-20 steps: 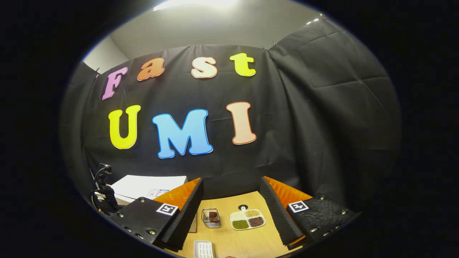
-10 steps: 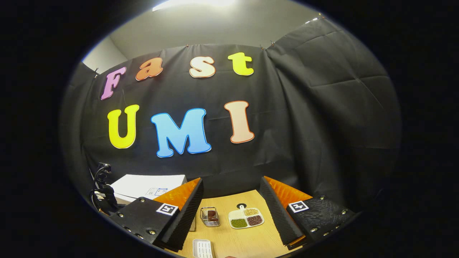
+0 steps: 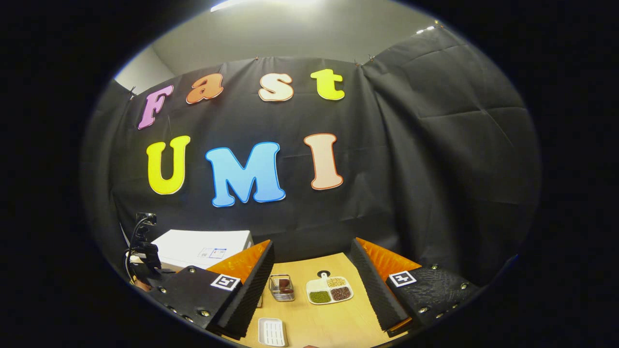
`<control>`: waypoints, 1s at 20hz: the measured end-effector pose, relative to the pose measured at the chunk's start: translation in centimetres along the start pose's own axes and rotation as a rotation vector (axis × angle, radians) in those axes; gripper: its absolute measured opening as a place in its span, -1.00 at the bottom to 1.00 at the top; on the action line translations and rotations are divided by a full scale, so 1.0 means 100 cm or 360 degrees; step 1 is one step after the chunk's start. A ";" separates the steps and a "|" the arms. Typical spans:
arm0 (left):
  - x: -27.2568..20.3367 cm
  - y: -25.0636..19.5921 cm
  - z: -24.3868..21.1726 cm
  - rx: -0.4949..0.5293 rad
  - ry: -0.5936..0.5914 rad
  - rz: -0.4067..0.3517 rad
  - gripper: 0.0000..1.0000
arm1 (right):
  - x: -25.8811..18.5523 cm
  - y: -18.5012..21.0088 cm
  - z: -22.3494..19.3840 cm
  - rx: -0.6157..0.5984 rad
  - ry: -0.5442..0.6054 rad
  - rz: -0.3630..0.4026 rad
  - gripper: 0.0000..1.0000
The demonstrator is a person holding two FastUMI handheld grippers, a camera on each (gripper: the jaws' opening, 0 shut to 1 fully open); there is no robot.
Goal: Open the microwave oven with the left hand, put the food in, and close the microwave oven.
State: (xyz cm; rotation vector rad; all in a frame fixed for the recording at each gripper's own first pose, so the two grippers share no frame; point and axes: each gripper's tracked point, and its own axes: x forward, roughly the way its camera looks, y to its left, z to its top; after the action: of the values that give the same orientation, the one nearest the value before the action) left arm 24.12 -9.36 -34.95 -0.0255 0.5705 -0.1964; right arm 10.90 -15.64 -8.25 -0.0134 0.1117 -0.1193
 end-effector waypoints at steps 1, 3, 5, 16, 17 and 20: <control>-0.011 0.000 0.017 0.0001 -0.0068 -0.0003 -0.85 | 0.001 0.006 0.001 -0.0008 -0.0002 0.0012 0.92; -0.049 0.010 0.059 0.0029 -0.0225 0.0037 -0.86 | 0.001 0.021 0.008 -0.0019 -0.0011 0.0050 0.92; -0.099 0.022 0.107 0.0041 -0.0408 0.0073 -0.89 | 0.002 0.042 0.020 -0.0028 -0.0042 0.0101 0.92; -0.370 0.122 0.241 0.0125 -0.0997 0.0422 0.92 | -0.041 0.151 0.100 -0.0094 -0.0156 0.0273 0.92; -0.378 0.125 0.238 0.0142 -0.0992 0.0416 0.92 | -0.048 0.159 0.104 -0.0102 -0.0170 0.0273 0.92; -0.397 0.130 0.231 0.0164 -0.0991 0.0374 0.87 | -0.068 0.177 0.111 -0.0125 -0.0188 0.0265 0.92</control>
State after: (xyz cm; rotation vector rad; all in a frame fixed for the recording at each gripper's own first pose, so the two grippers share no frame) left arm 6.14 10.29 4.65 0.0786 -0.0599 0.0171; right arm 7.56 2.84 3.12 -0.0894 -0.0009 0.0522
